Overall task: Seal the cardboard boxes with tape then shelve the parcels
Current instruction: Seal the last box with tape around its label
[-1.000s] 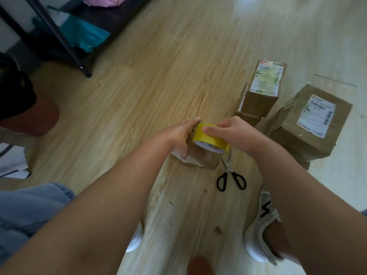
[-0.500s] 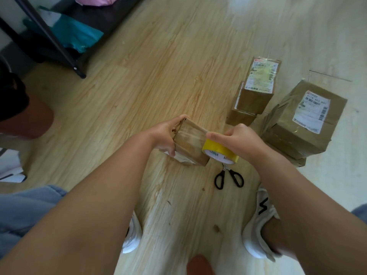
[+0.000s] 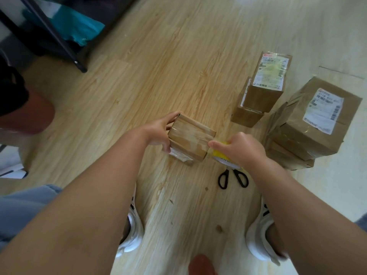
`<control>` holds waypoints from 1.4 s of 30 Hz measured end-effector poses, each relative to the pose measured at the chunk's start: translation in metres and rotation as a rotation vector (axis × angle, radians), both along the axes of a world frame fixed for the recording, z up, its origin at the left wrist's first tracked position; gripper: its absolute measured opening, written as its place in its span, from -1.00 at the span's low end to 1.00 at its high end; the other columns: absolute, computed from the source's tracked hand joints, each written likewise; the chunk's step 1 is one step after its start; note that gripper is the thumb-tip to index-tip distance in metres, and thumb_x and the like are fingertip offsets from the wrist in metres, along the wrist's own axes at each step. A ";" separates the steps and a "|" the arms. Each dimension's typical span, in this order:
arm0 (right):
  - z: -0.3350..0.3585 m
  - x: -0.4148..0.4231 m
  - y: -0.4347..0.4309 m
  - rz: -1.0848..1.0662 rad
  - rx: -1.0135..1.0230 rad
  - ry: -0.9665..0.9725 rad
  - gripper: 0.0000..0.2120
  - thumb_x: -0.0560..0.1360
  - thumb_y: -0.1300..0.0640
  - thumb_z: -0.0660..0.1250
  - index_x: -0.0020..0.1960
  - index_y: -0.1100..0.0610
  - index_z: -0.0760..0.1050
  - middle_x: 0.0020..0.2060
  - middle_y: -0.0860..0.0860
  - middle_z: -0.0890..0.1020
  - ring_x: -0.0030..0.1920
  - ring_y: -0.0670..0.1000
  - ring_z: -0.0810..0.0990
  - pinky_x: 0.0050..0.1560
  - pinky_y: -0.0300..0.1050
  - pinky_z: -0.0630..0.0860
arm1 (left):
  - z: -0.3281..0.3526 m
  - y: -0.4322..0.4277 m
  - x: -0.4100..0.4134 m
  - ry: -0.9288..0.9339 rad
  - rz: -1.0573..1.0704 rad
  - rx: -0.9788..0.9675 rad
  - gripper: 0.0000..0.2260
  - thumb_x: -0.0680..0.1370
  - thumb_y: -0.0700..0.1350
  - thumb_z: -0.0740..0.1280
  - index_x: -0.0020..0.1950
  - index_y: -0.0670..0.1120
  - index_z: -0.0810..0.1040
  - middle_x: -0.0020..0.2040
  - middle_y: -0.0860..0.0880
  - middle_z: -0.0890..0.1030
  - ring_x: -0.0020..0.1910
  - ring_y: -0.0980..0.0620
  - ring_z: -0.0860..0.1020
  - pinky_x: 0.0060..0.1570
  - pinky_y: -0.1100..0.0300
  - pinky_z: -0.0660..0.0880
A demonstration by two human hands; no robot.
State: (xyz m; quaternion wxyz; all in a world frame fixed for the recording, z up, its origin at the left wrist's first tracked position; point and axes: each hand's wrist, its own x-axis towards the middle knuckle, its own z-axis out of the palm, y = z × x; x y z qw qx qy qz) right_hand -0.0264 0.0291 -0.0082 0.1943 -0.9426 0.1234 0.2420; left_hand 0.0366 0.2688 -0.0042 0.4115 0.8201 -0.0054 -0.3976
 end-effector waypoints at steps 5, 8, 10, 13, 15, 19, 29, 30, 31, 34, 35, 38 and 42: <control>-0.012 0.004 0.015 -0.044 0.018 0.036 -0.33 0.43 -0.50 0.23 -0.33 0.15 0.44 -0.53 -0.03 0.35 -0.50 -0.02 0.32 -0.48 -0.17 0.17 | -0.009 0.008 0.004 -0.004 0.015 0.092 0.10 0.30 -0.51 0.46 0.59 0.24 0.03 0.52 0.07 0.29 0.46 0.02 0.32 0.31 0.08 0.40; -0.015 0.010 0.020 -0.061 0.026 0.066 -0.32 0.43 -0.50 0.22 -0.25 0.16 0.52 -0.51 -0.03 0.38 -0.50 -0.02 0.34 -0.48 -0.18 0.19 | -0.010 0.004 0.002 -0.090 -0.012 0.216 0.04 0.37 -0.46 0.40 0.58 0.27 -0.02 0.36 0.01 0.39 0.25 -0.05 0.44 0.07 0.10 0.49; -0.016 0.013 0.022 -0.070 0.031 0.074 -0.33 0.44 -0.49 0.22 -0.24 0.16 0.52 -0.50 -0.02 0.39 -0.50 -0.02 0.34 -0.47 -0.18 0.19 | -0.013 -0.002 -0.005 -0.159 -0.031 0.291 -0.04 0.44 -0.41 0.33 0.59 0.24 -0.10 0.37 -0.05 0.38 0.15 -0.06 0.46 -0.01 0.12 0.49; -0.017 0.016 0.027 -0.074 0.025 0.078 -0.37 0.45 -0.48 0.22 -0.23 0.13 0.52 -0.48 -0.01 0.41 -0.48 -0.01 0.36 -0.45 -0.18 0.21 | -0.025 -0.010 -0.024 -0.347 -0.095 0.508 -0.03 0.51 -0.31 0.34 0.58 0.10 -0.32 0.62 -0.05 -0.02 0.51 -0.09 0.22 0.43 0.05 0.29; -0.018 0.018 0.030 -0.090 0.028 0.064 -0.38 0.46 -0.47 0.23 -0.32 0.10 0.40 -0.48 -0.02 0.39 -0.47 0.00 0.35 -0.44 -0.18 0.19 | -0.032 -0.019 -0.039 -0.548 -0.206 0.654 -0.07 0.53 -0.28 0.28 0.56 -0.06 -0.42 0.59 -0.08 -0.34 0.59 -0.08 -0.24 0.56 0.00 -0.10; -0.020 0.015 0.030 -0.124 0.062 0.073 -0.37 0.45 -0.46 0.26 -0.33 0.13 0.39 -0.49 -0.02 0.39 -0.47 -0.01 0.36 -0.45 -0.16 0.21 | -0.045 -0.032 -0.070 -0.699 -0.337 0.691 -0.18 0.54 -0.25 0.13 0.53 -0.15 -0.46 0.52 -0.12 -0.50 0.50 -0.08 -0.46 0.52 -0.03 -0.34; -0.030 0.021 0.031 -0.192 0.289 0.096 -0.23 0.41 -0.45 0.32 0.33 0.15 0.56 -0.30 -0.01 0.64 -0.30 -0.05 0.61 -0.23 -0.06 0.57 | -0.042 -0.024 -0.055 -0.653 -0.387 0.641 -0.22 0.60 -0.03 0.14 0.57 -0.11 -0.38 0.56 -0.09 -0.42 0.52 -0.04 -0.43 0.51 0.00 -0.37; -0.028 0.021 0.030 -0.180 0.292 0.104 -0.23 0.41 -0.46 0.31 0.31 0.15 0.57 -0.31 -0.02 0.63 -0.33 -0.06 0.59 -0.27 -0.09 0.55 | -0.041 -0.024 -0.055 -0.649 -0.385 0.646 -0.21 0.60 -0.02 0.14 0.57 -0.12 -0.39 0.55 -0.09 -0.42 0.52 -0.04 -0.43 0.51 0.01 -0.38; -0.026 0.020 0.029 -0.163 0.286 0.100 -0.23 0.42 -0.45 0.30 0.33 0.14 0.56 -0.27 -0.02 0.64 -0.31 -0.06 0.58 -0.25 -0.10 0.55 | -0.041 -0.024 -0.055 -0.649 -0.383 0.658 -0.20 0.60 0.00 0.16 0.56 -0.12 -0.39 0.55 -0.10 -0.43 0.52 -0.05 -0.43 0.50 0.01 -0.40; -0.027 0.019 0.031 -0.143 0.256 0.079 -0.23 0.47 -0.42 0.28 0.38 0.19 0.49 0.06 0.10 0.69 -0.04 0.07 0.66 0.07 0.04 0.61 | -0.038 -0.030 -0.052 -0.650 -0.409 0.747 -0.13 0.58 0.03 0.24 0.56 -0.16 -0.39 0.56 -0.15 -0.39 0.54 -0.10 -0.39 0.51 -0.01 -0.36; -0.026 0.019 0.032 -0.139 0.238 0.076 -0.24 0.48 -0.42 0.27 0.33 0.22 0.51 0.09 0.14 0.68 0.02 0.11 0.67 0.11 0.09 0.61 | -0.035 -0.034 -0.050 -0.656 -0.418 0.779 -0.13 0.58 0.03 0.26 0.56 -0.18 -0.36 0.58 -0.17 -0.35 0.56 -0.13 -0.34 0.52 -0.03 -0.31; -0.028 0.019 0.033 -0.113 0.203 0.118 -0.38 0.48 -0.43 0.25 0.02 0.14 0.60 -0.20 0.11 0.67 -0.24 0.07 0.63 -0.21 -0.02 0.53 | -0.024 -0.046 -0.045 -0.667 -0.451 0.842 -0.06 0.53 0.02 0.37 0.59 -0.11 -0.29 0.60 -0.16 -0.20 0.58 -0.21 -0.15 0.56 -0.06 -0.08; -0.029 0.013 0.033 -0.108 0.228 0.138 -0.40 0.50 -0.42 0.23 0.02 0.14 0.58 -0.31 -0.01 0.55 -0.30 0.01 0.54 -0.32 -0.10 0.39 | -0.019 -0.056 -0.035 -0.698 -0.579 0.956 0.06 0.42 0.00 0.47 0.58 0.10 -0.33 0.61 -0.06 -0.15 0.51 -0.20 0.04 0.42 -0.05 0.20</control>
